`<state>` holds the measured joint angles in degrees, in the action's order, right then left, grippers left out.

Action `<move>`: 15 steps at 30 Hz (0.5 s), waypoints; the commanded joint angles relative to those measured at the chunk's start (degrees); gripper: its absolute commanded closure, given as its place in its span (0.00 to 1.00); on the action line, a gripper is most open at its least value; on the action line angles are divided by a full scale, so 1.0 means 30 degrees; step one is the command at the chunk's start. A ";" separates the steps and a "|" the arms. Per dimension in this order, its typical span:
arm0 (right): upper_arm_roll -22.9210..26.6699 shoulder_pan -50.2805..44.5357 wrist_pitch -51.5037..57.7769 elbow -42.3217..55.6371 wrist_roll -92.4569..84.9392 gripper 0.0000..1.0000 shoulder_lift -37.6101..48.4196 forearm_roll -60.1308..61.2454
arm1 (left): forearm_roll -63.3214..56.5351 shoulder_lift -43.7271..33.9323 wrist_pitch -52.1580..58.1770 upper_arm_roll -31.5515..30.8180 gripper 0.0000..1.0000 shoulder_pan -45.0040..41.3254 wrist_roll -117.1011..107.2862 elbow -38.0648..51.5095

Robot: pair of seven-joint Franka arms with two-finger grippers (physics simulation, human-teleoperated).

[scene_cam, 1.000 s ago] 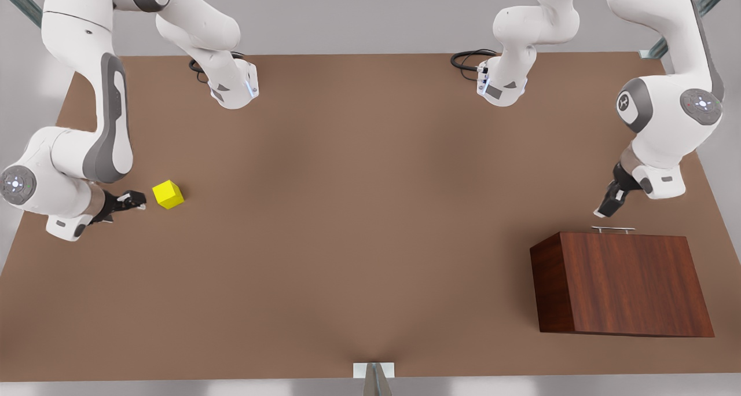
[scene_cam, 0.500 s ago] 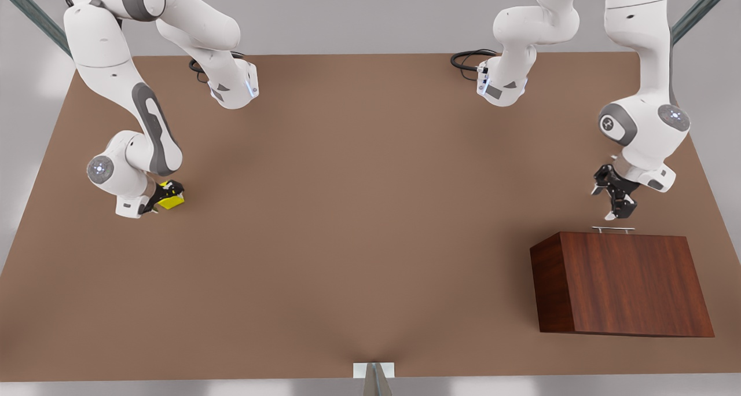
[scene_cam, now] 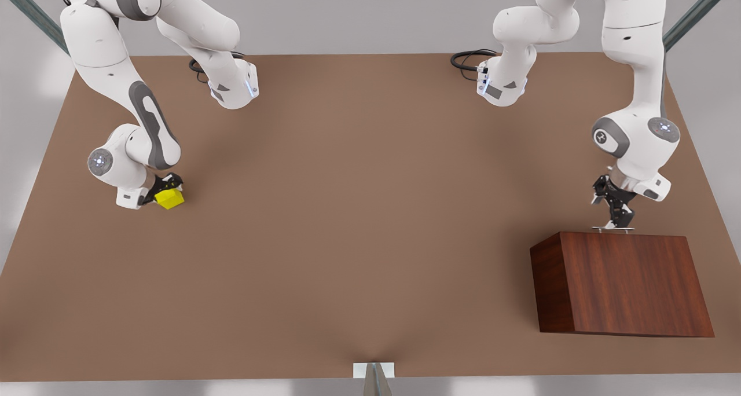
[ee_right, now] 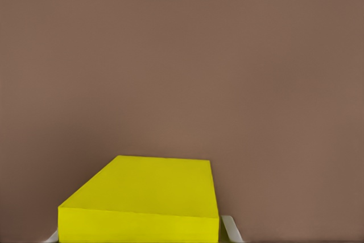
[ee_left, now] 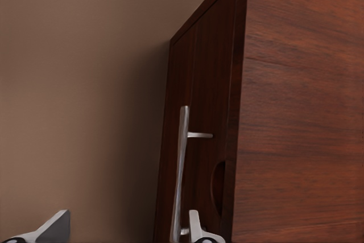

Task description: Open the drawer with left arm, place the square in the middle with right arm, and place the square in the drawer with left arm

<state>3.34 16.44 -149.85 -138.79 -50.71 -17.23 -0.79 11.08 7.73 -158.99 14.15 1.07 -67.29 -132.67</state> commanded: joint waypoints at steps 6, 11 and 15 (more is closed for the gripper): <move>0.0000 -0.0029 0.0176 0.0149 0.0058 0.42 0.0030 0.0001 | -0.0030 0.0442 -0.0205 0.0029 0.00 0.0464 0.2155 0.0337; -0.0088 -0.0497 0.1637 0.0968 0.0439 0.42 0.1054 0.0001 | 0.0175 0.0881 -0.0205 0.0029 0.00 0.0611 0.2155 0.0307; -0.1433 -0.3485 0.2901 0.2492 0.6001 0.42 0.1172 -0.0029 | 0.0204 0.1145 -0.0381 0.0029 0.00 0.0728 0.2155 0.0307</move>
<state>-3.86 5.55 -141.09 -130.24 -28.01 -13.82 -0.65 11.50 11.32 -160.14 14.24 3.24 -60.82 -131.72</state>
